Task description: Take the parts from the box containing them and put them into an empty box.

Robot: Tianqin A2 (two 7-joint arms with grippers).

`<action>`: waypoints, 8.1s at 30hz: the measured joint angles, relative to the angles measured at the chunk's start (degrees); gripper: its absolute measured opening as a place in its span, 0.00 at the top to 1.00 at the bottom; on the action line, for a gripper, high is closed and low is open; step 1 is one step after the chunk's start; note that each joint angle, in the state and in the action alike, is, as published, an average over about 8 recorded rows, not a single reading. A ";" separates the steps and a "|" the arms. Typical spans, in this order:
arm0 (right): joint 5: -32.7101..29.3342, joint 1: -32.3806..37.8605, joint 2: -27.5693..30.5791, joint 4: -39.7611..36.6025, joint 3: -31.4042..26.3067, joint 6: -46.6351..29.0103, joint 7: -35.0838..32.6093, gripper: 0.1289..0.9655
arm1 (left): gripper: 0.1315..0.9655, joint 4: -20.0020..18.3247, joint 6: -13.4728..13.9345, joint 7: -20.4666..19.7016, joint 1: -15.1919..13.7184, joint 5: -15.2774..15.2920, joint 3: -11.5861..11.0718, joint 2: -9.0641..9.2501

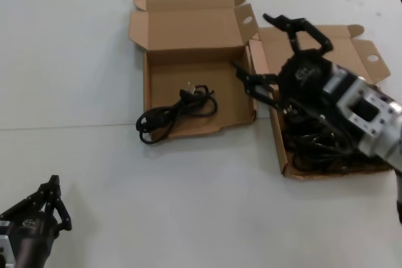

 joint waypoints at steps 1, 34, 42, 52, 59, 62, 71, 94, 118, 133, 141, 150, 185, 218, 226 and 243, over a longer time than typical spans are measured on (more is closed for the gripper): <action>0.88 -1.28 0.20 1.27 0.73 0.02 0.00 0.55 | 0.97 0.00 0.00 0.00 0.00 0.00 0.00 0.00; 7.88 -15.00 -0.12 8.75 6.97 3.08 0.00 0.02 | 0.80 0.00 0.00 0.00 0.00 0.00 0.00 0.00; 7.91 -17.43 -0.64 8.64 7.12 6.46 0.00 0.00 | 0.62 0.00 0.00 0.00 0.00 -0.01 0.00 0.00; 7.93 -20.46 -1.29 8.50 7.29 10.73 0.00 0.00 | 0.34 0.00 0.00 0.00 0.00 -0.01 0.00 0.00; 7.95 -22.63 -1.76 8.40 7.42 13.76 0.00 0.00 | 0.20 0.00 0.00 0.00 0.00 -0.01 0.00 0.00; 7.96 -23.54 -1.96 8.36 7.47 15.05 0.00 0.00 | 0.15 0.00 0.00 0.00 0.00 -0.01 0.00 0.00; 7.98 -26.28 -2.55 8.23 7.63 18.90 0.00 0.00 | 0.06 0.00 0.00 0.03 0.00 -0.01 0.00 0.00; 8.04 -33.25 -4.05 7.91 8.03 28.66 0.00 0.00 | 0.00 0.00 0.00 0.02 0.00 -0.01 0.00 0.00; 8.05 -34.17 -4.25 7.87 8.08 29.96 0.00 0.00 | 0.00 0.00 0.00 0.01 0.00 -0.02 0.00 0.00; 8.05 -34.17 -4.25 7.87 8.08 29.96 0.00 0.00 | 0.00 0.00 0.00 0.01 0.00 -0.02 0.00 0.00; 8.05 -34.17 -4.25 7.87 8.08 29.96 0.00 0.00 | 0.00 0.00 0.00 0.01 0.00 -0.02 0.00 0.00; 8.05 -34.17 -4.25 7.87 8.08 29.96 0.00 0.00 | 0.00 0.00 0.00 0.01 0.00 -0.02 0.00 0.00; 8.05 -34.17 -4.25 7.87 8.08 29.96 0.00 0.00 | 0.00 0.00 0.00 0.01 0.00 -0.02 0.00 0.00; 8.05 -34.17 -4.25 7.87 8.08 29.96 0.00 0.00 | 0.00 0.00 0.00 0.02 0.00 -0.02 0.00 0.00; 8.05 -34.17 -4.25 7.87 8.08 29.96 0.00 0.00 | 0.00 0.00 0.00 0.02 0.00 -0.02 0.00 0.00; 8.05 -34.17 -4.25 7.87 8.08 29.96 0.00 0.00 | 0.00 0.00 0.00 0.02 0.00 -0.02 0.00 0.00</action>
